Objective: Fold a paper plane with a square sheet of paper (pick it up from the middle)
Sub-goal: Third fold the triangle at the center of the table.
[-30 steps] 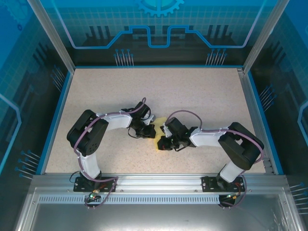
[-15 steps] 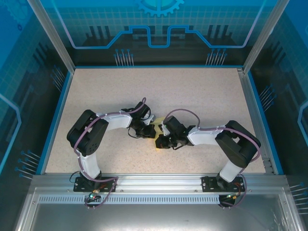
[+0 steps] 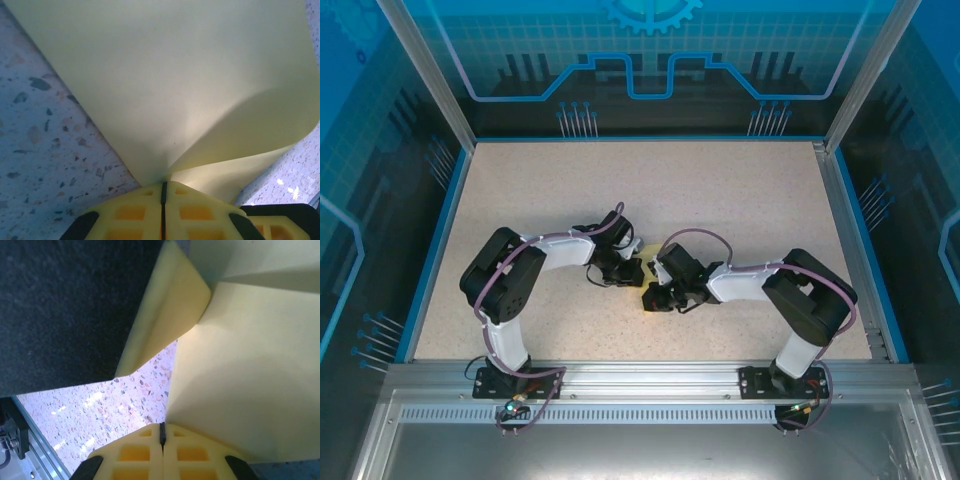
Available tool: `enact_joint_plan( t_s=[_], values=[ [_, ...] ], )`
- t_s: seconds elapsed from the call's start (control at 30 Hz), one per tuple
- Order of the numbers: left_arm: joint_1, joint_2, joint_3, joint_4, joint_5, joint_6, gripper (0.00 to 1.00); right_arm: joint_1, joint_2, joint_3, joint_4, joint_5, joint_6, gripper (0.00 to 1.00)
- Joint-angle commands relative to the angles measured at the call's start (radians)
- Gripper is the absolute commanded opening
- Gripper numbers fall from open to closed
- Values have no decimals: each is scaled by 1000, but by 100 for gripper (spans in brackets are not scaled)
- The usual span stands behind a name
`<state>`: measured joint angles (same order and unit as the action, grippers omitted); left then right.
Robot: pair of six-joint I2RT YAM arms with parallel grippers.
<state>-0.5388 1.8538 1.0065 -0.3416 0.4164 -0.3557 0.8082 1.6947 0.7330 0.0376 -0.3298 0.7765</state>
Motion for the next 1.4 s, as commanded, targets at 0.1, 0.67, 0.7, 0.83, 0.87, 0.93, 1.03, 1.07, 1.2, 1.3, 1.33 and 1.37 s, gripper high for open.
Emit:
enact_joint_plan(
  t_s=[0.1, 0.67, 0.7, 0.83, 0.87, 0.93, 1.03, 1.07, 1.2, 1.3, 1.33, 1.37],
  values=[
    [2, 104, -37, -48, -190, 30, 8, 38, -1, 1, -65, -55, -27, 0],
    [2, 124, -31, -45, -183, 32, 8, 84, -13, -1, -142, -45, -45, 0],
    [0, 126, -31, -44, -183, 32, 8, 86, -15, -2, -147, -44, -46, 0],
    [1, 131, -29, -42, -180, 34, 8, 97, -3, -6, -173, -37, -55, 0],
    [0, 133, -31, -43, -181, 35, 8, 98, 0, -9, -173, -35, -53, 0],
    [1, 133, -31, -43, -181, 34, 8, 100, 10, -11, -178, -31, -55, 0],
    [1, 136, -31, -43, -182, 35, 8, 114, 25, 2, -209, -14, -67, 0],
    [1, 137, -31, -43, -182, 35, 8, 122, 29, 5, -216, -9, -68, 0],
    [0, 142, -31, -41, -181, 36, 8, 139, 37, 4, -206, -25, -60, 0],
    [1, 145, -29, -42, -180, 37, 6, 150, 17, 13, -221, -27, -59, 0],
    [2, 144, -29, -41, -179, 38, 6, 152, 9, 15, -225, -31, -59, 0],
    [2, 146, -28, -41, -179, 37, 6, 153, -2, 15, -223, -36, -57, 0]
  ],
)
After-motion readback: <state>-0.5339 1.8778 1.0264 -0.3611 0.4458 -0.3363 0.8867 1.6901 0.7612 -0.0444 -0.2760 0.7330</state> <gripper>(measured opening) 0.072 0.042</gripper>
